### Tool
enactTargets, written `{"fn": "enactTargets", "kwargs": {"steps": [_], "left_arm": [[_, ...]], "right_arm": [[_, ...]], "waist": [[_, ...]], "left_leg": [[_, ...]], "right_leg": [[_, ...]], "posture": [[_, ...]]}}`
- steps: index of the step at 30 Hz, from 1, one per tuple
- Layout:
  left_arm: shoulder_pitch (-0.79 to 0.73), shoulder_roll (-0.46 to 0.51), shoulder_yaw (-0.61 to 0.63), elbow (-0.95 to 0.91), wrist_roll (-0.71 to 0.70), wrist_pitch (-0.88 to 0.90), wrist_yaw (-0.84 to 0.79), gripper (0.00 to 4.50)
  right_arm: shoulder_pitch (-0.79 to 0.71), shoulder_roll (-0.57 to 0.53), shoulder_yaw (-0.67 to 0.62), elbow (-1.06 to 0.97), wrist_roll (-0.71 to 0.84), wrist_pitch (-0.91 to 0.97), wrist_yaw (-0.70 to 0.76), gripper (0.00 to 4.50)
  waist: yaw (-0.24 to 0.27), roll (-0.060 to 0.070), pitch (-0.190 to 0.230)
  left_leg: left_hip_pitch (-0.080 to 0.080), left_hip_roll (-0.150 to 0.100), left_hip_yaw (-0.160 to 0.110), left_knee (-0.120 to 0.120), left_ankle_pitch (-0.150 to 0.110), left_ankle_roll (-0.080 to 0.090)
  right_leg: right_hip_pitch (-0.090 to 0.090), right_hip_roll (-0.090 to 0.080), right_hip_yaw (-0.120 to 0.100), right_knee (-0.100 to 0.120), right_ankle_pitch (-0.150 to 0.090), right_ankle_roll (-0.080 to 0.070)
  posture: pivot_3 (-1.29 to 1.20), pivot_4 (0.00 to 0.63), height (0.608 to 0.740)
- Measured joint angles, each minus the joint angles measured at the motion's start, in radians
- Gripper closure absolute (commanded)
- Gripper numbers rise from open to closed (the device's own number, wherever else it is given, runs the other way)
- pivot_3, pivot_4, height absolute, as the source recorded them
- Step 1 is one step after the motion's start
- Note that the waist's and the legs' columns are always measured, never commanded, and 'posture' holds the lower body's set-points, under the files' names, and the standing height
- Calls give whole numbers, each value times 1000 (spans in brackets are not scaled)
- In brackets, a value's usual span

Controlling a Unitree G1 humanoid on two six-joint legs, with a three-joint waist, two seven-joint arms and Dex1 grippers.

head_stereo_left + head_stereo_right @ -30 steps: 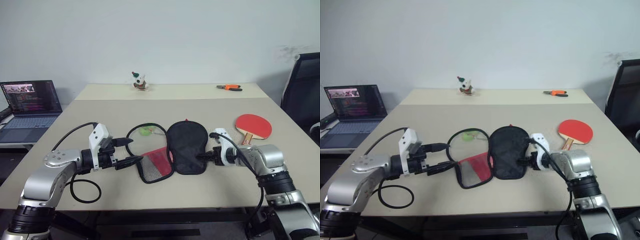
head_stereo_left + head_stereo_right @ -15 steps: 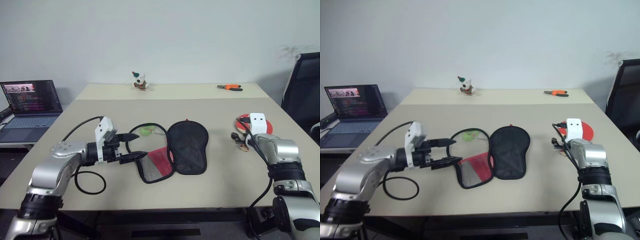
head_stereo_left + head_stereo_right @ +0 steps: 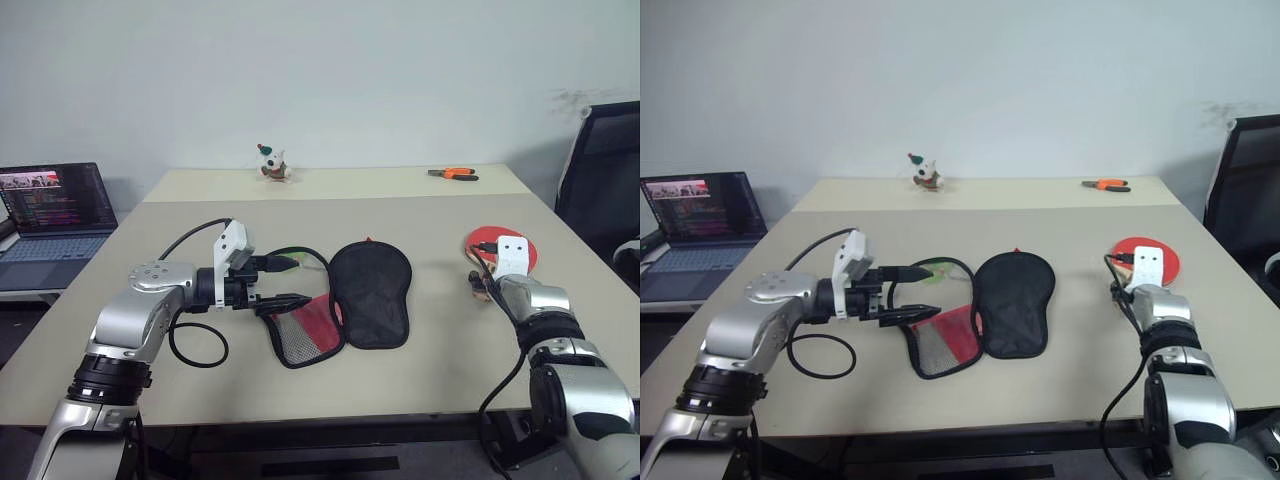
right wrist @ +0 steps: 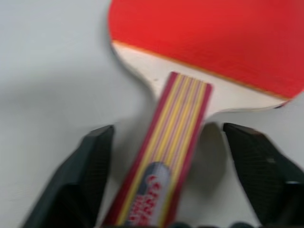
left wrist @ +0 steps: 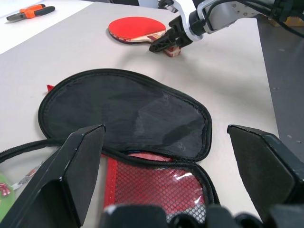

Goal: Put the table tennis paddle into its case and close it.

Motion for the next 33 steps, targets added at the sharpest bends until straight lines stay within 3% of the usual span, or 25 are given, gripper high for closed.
{"fn": "enactTargets", "kwargs": {"steps": [4, 6, 10, 19, 23, 29, 33], "left_arm": [[6, 0, 2, 0, 1, -6, 2, 0], [14, 1, 6, -1, 1, -6, 3, 0], [33, 1, 14, -8, 0, -6, 13, 0], [59, 9, 25, -38, -8, 0, 19, 0], [52, 0, 24, -38, -18, 17, 15, 0], [18, -1, 23, -38, -35, 36, -22, 0], [18, 8, 21, -64, -47, 60, -48, 0]], "right_arm": [[-9, -6, 37, 31, -26, -38, 71, 3142], [-2, -23, 80, 21, -48, -46, 148, 3386], [65, -51, 118, -109, -62, 7, 251, 3386], [480, -167, 90, -931, 47, 531, 378, 3386], [549, -183, 67, -1065, 83, 653, 381, 3386], [527, -174, 64, -1061, 97, 697, 382, 3386], [477, -164, 82, -983, 102, 662, 404, 2101]], "waist": [[0, 0, 0], [0, 0, 0], [0, 0, 0], [13, 0, 0], [13, 0, 0], [10, 0, 0], [0, 0, 0]], "left_leg": [[0, 0, 0, 0, 0, 0], [0, 0, 0, 0, 0, 0], [-1, 1, -1, 0, 0, 0], [-2, 0, -9, 0, 0, 0], [-1, -1, -9, 0, 0, 0], [-1, -1, -8, 0, 0, 0], [0, 0, -6, 1, 0, 0]], "right_leg": [[0, 0, 0, 0, 0, 0], [0, 0, 0, 0, 0, 0], [-1, 0, 0, -1, 0, 0], [-1, 0, -1, -1, -1, 0], [0, 0, -2, 0, -1, 1], [0, 0, -2, 0, -1, 1], [0, 0, -1, 0, -1, 1]], "posture": [[0, 150, 740], [0, 150, 740], [0, 150, 740], [0, 150, 740], [0, 150, 740], [0, 150, 740], [0, 150, 740]]}}
